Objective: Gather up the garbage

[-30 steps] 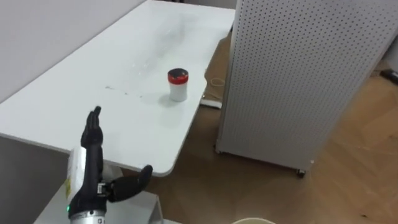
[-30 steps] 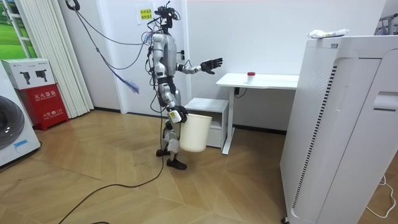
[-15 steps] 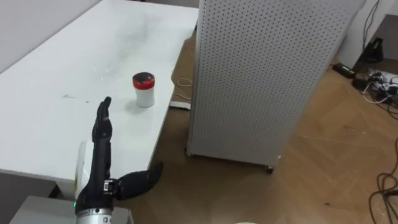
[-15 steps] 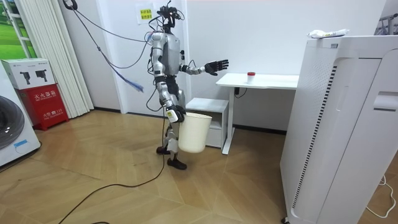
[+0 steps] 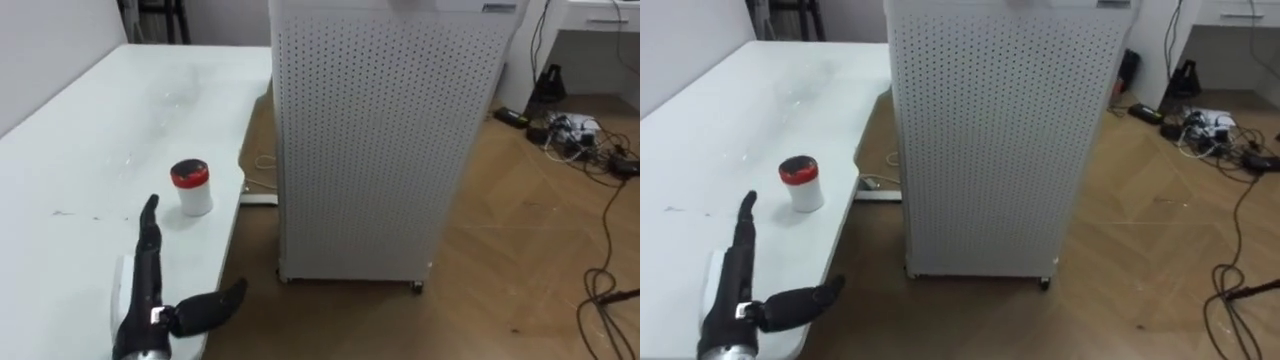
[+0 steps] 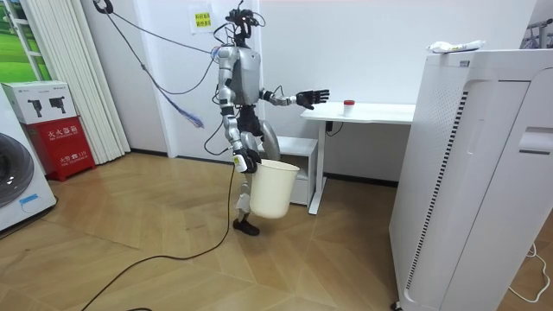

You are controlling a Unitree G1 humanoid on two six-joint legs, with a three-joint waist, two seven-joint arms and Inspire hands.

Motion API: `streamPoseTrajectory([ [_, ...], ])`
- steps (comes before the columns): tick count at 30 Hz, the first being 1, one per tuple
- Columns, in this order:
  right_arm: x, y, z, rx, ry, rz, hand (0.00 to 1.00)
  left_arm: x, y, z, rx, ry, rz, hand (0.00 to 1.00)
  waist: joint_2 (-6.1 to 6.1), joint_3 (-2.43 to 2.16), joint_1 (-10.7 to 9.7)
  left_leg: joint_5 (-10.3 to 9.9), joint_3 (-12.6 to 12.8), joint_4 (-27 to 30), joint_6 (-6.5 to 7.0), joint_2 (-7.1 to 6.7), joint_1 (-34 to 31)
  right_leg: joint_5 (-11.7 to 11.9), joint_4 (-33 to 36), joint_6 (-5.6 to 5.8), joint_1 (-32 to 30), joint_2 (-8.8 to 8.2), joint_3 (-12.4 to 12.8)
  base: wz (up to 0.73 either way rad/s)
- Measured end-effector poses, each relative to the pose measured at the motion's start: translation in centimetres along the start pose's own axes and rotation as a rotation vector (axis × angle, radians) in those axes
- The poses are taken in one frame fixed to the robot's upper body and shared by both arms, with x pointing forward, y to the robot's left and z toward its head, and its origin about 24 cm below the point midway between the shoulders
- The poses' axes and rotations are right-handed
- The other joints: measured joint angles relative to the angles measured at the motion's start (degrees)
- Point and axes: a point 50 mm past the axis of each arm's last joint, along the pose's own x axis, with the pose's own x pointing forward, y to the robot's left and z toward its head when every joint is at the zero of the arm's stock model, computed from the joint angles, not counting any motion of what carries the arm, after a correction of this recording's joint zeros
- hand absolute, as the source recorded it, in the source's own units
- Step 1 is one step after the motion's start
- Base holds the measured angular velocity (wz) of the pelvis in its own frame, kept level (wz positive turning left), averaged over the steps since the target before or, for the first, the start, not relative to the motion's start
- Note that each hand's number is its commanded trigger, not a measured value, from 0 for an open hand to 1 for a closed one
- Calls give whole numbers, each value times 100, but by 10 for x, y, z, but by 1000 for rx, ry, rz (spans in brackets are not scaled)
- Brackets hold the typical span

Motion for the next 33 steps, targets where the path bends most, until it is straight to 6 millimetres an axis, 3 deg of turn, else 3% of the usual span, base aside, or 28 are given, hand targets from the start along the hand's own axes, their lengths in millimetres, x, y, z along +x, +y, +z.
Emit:
streamPoseTrajectory([
  [3, 0, 0, 0, 1, -3, -4, 100, 2, 5, 1, 1, -7, 28, 0, 29, 19, -26, -41, 40, 9, -5, -31, 56, 3, -177, -4, 116, -50, -76, -5],
  [6, 0, 1, 0, -28, 2, -4, 100, 3, 8, 3, 0, -13, 37, 0, 42, 34, 20, -52, 23, 136, -20, -43, 79, -23, -278, -30, 232, -83, 69, -11],
  [8, 1, 3, 1, -40, -2, 5, 100, 5, 11, 2, 3, -12, 41, 0, -29, 96, 52, -81, -2, 306, 0, -107, 43, -109, -257, -34, 374, -154, 110, 0],
  [9, 0, 2, 2, -45, -11, 3, 100, 5, 9, 3, 1, -16, 29, 0, -32, 91, 59, -115, -39, 261, -4, -219, -43, -195, -217, -32, 404, -166, 305, 27],
  [10, -1, -3, 4, -54, -15, -8, 100, 4, 6, 6, 9, -32, 13, 0, -1, 83, 70, -33, -87, -45, -9, -415, -145, -314, -136, 5, 392, -206, 406, 32],
  [11, -1, -4, 5, -58, -15, -16, 100, 4, 5, 7, 16, -41, 5, 0, -5, 87, 70, 75, -113, -158, 185, -480, -183, -401, -38, 39, 378, -256, 399, 21],
  [12, -1, -4, 2, -58, -7, -24, 100, 4, 5, 7, 34, -50, -2, 0, -89, 50, 140, 41, -81, -146, 302, -631, -96, -564, 142, 130, 356, -424, 382, 16],
  [13, -1, -4, 3, -50, -9, -30, 100, 5, 4, 9, 30, -57, 2, 0, -93, 37, 167, -66, -72, -118, 372, -743, -16, -628, 339, 216, 343, -554, 311, 12],
  [15, 1, -1, 8, -39, -26, -29, 100, 5, 4, 11, 30, -66, 11, 0, -75, 33, 172, -202, -76, -14, 454, -811, 44, -600, 897, 279, 197, -721, 28, 12],
  [16, 1, 1, 10, -42, -34, -20, 100, 5, 3, 11, 30, -69, 12, 0, -73, 31, 195, -301, -81, 57, 491, -822, 86, -519, 1192, 405, 144, -823, -161, 10],
  [18, 2, 6, 11, -46, -38, -4, 100, 6, 4, 12, 33, -72, 14, 0, -75, 40, 233, -422, -107, 114, 534, -818, 161, -386, 1385, 477, 138, -866, -302, 2],
  [19, 3, 8, 11, -58, -36, 5, 100, 6, 3, 12, 32, -74, 9, 0, -18, 73, 237, -457, -232, 130, 551, -802, 224, -245, 1494, 491, 97, -837, -315, 4],
  [21, 4, 10, 15, -67, -45, 16, 100, 6, -2, 14, 16, -77, 4, 0, 120, 146, 310, -459, -627, -11, 552, -783, 247, -347, 1408, 483, -132, -721, -262, -5],
  [22, 5, 14, 17, -74, -48, 29, 100, 5, -2, 13, 13, -68, 10, 0, 141, 153, 333, -427, -711, -156, 532, -773, 309, -371, 1119, 473, -345, -716, -236, -9],
  [23, 5, 15, 17, -81, -45, 32, 100, 5, -3, 12, 12, -63, 8, 0, 137, 152, 311, -425, -741, -199, 527, -774, 347, -349, 864, 470, -371, -721, -241, 14],
  [24, 5, 17, 17, -93, -46, 38, 100, 4, -4, 11, 8, -61, 0, 0, 110, 131, 270, -430, -837, -206, 518, -801, 378, -58, 202, 452, -361, -708, -243, 54],
  [25, 5, 16, 15, -97, -39, 35, 100, 3, -6, 10, 8, -56, -15, 0, 112, 115, 195, -448, -982, -219, 476, -808, 418, 316, -34, 510, -319, -650, -285, 58],
  [27, 5, 17, 14, -98, -38, 39, 100, 1, -8, 10, 12, -54, -23, 0, 83, 74, 178, -413, -1051, -368, 407, -766, 496, 373, -318, 459, -98, -542, -353, 30],
  [33, 5, 21, 13, -166, -29, 55, 100, -6, -13, 4, 21, -31, -53, 0, 50, 80, 139, -378, -1136, -609, 350, -691, 824, 424, -898, 409, 449, -410, -564, 12],
])
